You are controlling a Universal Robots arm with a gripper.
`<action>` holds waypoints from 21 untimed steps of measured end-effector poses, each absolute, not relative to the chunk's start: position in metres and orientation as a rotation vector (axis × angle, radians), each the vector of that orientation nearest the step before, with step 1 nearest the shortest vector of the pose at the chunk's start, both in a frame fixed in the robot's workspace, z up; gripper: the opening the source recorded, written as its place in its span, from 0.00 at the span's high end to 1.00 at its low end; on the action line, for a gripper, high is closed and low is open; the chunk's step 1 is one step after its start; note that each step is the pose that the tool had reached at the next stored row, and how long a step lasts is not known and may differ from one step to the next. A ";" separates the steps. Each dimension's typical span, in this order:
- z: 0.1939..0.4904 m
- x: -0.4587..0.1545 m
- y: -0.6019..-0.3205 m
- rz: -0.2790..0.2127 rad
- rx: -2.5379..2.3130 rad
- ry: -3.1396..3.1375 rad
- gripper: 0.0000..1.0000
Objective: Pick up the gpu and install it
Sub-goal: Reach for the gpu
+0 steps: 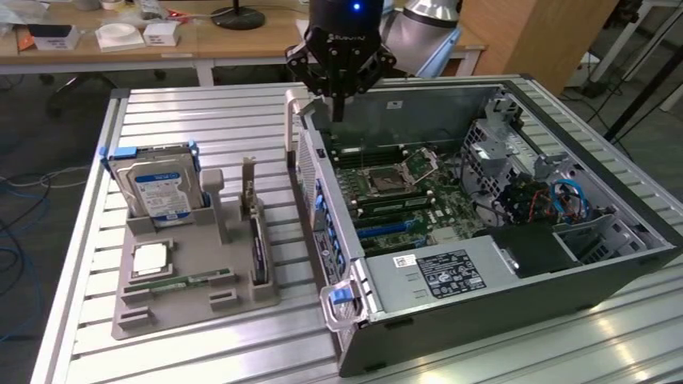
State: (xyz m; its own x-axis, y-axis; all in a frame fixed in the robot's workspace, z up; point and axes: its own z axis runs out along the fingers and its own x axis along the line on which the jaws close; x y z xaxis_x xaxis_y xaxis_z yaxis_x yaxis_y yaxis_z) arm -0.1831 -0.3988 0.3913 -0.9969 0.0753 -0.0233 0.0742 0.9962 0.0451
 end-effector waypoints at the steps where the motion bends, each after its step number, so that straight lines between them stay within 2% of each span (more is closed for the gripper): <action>1: 0.391 -0.184 -0.399 0.069 0.117 3.114 0.89; 21: 0.390 -0.212 -0.399 0.069 0.117 3.114 0.89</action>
